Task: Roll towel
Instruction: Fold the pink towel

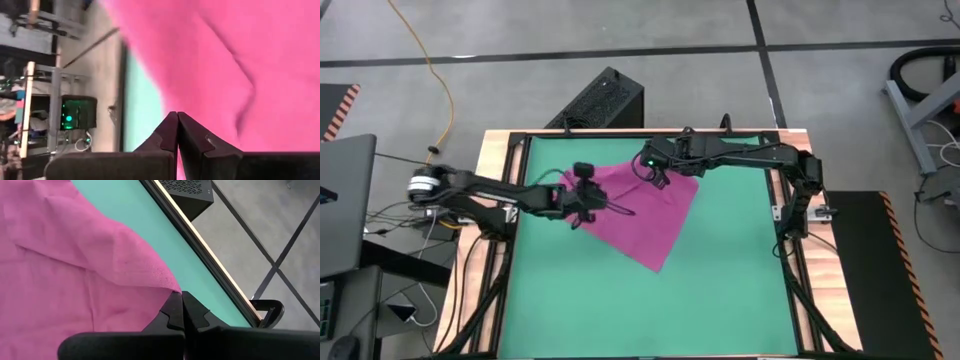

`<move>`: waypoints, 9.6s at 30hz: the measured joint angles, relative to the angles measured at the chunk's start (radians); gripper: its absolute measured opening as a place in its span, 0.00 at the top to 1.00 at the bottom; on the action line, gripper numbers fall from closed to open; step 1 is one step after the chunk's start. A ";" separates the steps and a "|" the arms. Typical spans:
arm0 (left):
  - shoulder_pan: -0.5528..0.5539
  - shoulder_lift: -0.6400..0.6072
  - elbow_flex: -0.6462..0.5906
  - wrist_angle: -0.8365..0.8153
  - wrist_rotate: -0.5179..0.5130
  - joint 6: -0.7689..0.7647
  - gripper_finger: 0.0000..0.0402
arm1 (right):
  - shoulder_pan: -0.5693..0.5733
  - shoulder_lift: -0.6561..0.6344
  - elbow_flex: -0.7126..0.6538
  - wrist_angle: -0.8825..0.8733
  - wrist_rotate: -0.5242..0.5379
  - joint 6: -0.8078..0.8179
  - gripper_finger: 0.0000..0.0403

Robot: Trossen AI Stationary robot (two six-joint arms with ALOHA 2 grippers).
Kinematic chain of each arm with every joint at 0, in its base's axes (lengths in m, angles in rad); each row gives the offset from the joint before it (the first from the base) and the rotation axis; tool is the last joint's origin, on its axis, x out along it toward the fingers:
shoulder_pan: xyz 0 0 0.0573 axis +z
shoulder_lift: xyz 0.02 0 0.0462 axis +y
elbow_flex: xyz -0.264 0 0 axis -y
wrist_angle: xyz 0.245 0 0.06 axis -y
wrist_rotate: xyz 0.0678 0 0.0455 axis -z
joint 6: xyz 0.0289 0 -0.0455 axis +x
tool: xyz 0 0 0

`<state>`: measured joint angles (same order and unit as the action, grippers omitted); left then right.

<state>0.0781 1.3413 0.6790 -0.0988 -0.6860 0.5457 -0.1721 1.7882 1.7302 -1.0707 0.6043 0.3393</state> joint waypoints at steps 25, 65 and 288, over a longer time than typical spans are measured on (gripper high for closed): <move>0.243 0.047 -0.227 0.231 0.577 -0.286 1.00 | -0.314 0.183 0.000 0.147 -0.154 -0.069 0.84; -0.627 -0.027 -0.227 0.172 0.229 -1.222 1.00 | 0.436 0.417 0.010 0.734 -0.245 -0.416 0.70; -0.950 -0.260 -0.411 -0.273 -0.147 -1.689 1.00 | 0.628 0.230 -0.368 0.334 -0.301 0.400 0.96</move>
<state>-0.8715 1.0812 0.2682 -0.3720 -0.8332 -1.1433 0.4563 2.0186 1.3617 -0.7365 0.3036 0.7395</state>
